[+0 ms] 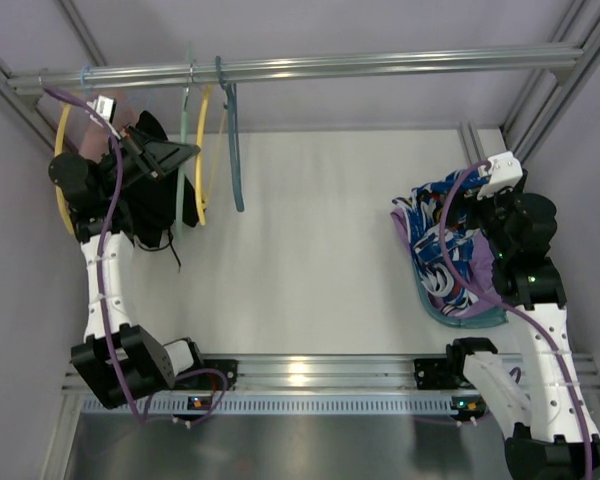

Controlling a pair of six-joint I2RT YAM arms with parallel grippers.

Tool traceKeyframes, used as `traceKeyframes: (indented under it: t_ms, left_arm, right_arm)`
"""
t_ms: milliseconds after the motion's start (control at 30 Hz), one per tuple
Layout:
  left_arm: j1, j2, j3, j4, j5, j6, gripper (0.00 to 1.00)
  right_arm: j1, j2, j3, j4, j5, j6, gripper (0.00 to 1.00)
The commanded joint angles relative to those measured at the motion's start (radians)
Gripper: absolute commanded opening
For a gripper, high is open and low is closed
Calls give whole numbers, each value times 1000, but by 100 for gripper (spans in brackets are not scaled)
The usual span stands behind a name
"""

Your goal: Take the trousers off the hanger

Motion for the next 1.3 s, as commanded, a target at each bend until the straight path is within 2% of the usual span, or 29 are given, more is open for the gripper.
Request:
traceKeyframes:
  t_ms: [0, 233, 633, 867, 1100, 1267]
  left_arm:
    - [12, 36, 8, 280, -107, -22, 0]
    - [12, 120, 43, 357, -147, -48, 0]
    - [-24, 234, 105, 359, -214, -74, 0]
    - [-27, 286, 117, 351, -252, -188, 0]
    - [-53, 179, 80, 171, -321, -85, 0]
    - [-79, 111, 86, -65, -395, 45, 4]
  right_arm:
    - [-7, 5, 52, 8, -28, 19, 99]
    - [-9, 12, 58, 7, -28, 23, 99]
    - [-9, 31, 62, 8, -49, 46, 99]
    - [-9, 26, 64, 3, -49, 44, 99]
    - [-9, 22, 58, 3, -52, 55, 99]
    - [-9, 26, 56, 8, -66, 70, 99]
